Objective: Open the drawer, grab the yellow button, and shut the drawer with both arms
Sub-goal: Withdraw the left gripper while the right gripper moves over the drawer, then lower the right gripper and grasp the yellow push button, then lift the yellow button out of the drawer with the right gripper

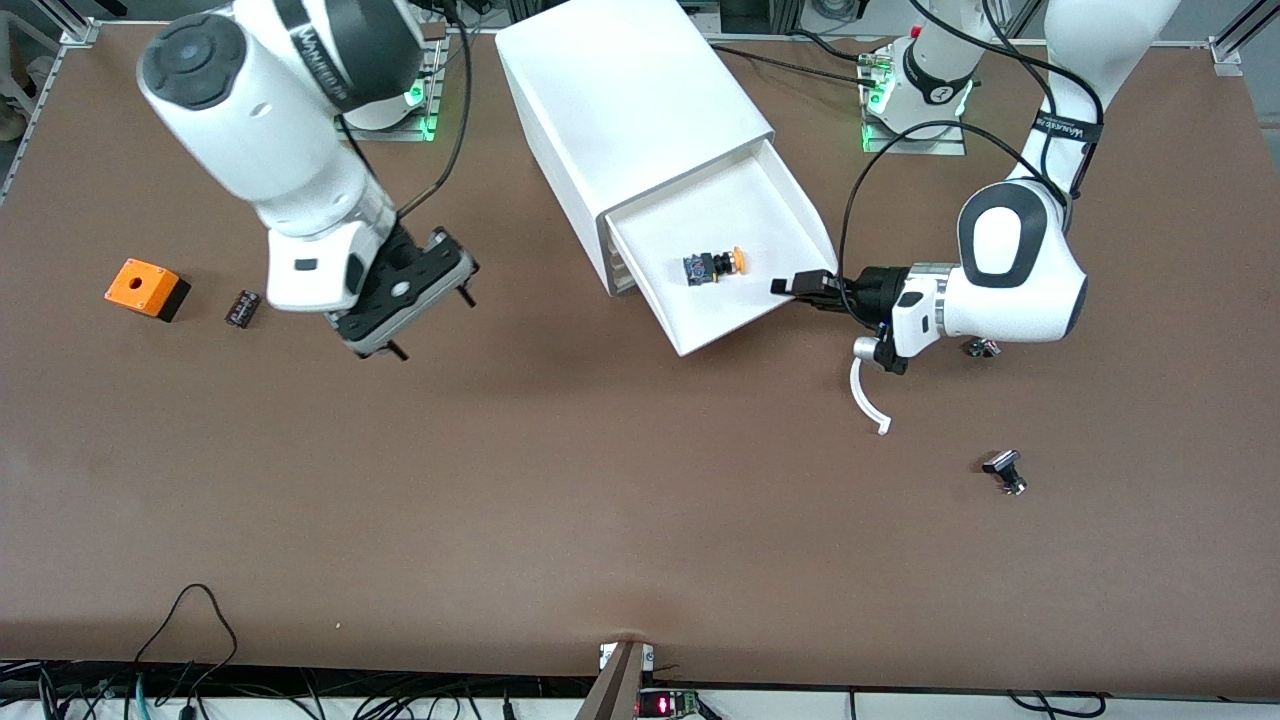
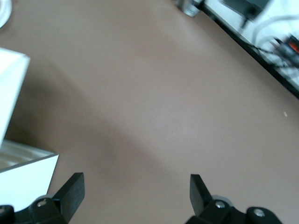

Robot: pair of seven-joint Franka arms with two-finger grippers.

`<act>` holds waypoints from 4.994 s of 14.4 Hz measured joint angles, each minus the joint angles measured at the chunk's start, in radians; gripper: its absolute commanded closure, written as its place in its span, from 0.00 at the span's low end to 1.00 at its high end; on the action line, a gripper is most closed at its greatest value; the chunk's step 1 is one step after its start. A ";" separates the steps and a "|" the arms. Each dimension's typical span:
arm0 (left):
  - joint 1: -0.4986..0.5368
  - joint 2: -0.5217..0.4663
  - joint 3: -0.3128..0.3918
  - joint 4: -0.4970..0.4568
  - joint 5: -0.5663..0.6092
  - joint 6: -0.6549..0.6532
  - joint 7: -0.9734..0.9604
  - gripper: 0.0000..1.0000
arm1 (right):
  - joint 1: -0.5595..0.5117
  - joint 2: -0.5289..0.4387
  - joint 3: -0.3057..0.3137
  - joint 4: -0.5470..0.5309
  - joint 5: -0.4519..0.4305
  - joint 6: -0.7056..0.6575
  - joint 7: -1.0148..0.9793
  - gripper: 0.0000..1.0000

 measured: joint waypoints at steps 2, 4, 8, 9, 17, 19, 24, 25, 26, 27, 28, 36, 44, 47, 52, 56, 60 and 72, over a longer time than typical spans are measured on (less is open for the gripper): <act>0.002 -0.005 0.000 0.019 0.021 0.047 0.001 0.00 | 0.041 0.003 0.006 0.000 0.018 0.000 -0.068 0.00; 0.004 -0.015 0.000 0.058 0.140 0.073 0.003 0.00 | 0.090 0.014 0.023 0.000 0.034 0.006 -0.116 0.00; 0.046 -0.039 0.019 0.188 0.427 0.086 -0.006 0.00 | 0.187 0.059 0.034 0.016 0.035 0.050 -0.269 0.00; 0.055 -0.048 0.042 0.212 0.443 0.092 -0.005 0.00 | 0.201 0.079 0.034 0.039 0.035 0.046 -0.336 0.00; 0.066 -0.288 0.135 0.248 0.813 -0.037 -0.010 0.00 | 0.350 0.251 0.034 0.248 -0.040 -0.021 -0.460 0.00; 0.064 -0.357 0.135 0.248 0.924 -0.121 -0.036 0.00 | 0.382 0.280 0.034 0.274 -0.052 -0.023 -0.460 0.00; 0.064 -0.393 0.132 0.279 1.041 -0.264 -0.155 0.00 | 0.407 0.342 0.031 0.295 -0.069 -0.025 -0.460 0.00; 0.064 -0.393 0.126 0.283 1.055 -0.269 -0.171 0.00 | 0.407 0.351 0.030 0.295 -0.072 -0.025 -0.460 0.00; 0.064 -0.392 0.117 0.284 1.063 -0.270 -0.187 0.00 | 0.407 0.359 0.030 0.297 -0.075 -0.025 -0.460 0.00; 0.063 -0.391 0.111 0.284 1.064 -0.270 -0.196 0.00 | 0.408 0.365 0.030 0.298 -0.077 -0.025 -0.460 0.00; 0.063 -0.390 0.109 0.284 1.064 -0.270 -0.205 0.00 | 0.410 0.370 0.030 0.299 -0.077 -0.025 -0.460 0.00; 0.078 -0.379 0.115 0.285 1.064 -0.271 -0.210 0.00 | 0.427 0.421 0.028 0.302 -0.087 -0.011 -0.460 0.00; 0.078 -0.379 0.114 0.285 1.064 -0.271 -0.210 0.00 | 0.436 0.434 0.026 0.306 -0.104 0.025 -0.453 0.47; 0.078 -0.379 0.114 0.285 1.064 -0.271 -0.210 0.00 | 0.441 0.434 0.026 0.308 -0.112 0.038 -0.443 0.61; 0.078 -0.378 0.114 0.285 1.064 -0.271 -0.210 0.00 | 0.441 0.434 0.017 0.319 -0.112 0.037 -0.404 0.71; 0.078 -0.378 0.114 0.285 1.064 -0.271 -0.210 0.00 | 0.441 0.426 0.000 0.349 -0.112 -0.018 -0.378 0.71; 0.078 -0.378 0.114 0.285 1.064 -0.271 -0.210 0.00 | 0.442 0.334 -0.025 0.399 -0.113 -0.115 -0.291 0.71; 0.078 -0.378 0.114 0.286 1.064 -0.271 -0.210 0.00 | 0.346 0.234 -0.274 0.381 -0.082 -0.181 -0.190 0.70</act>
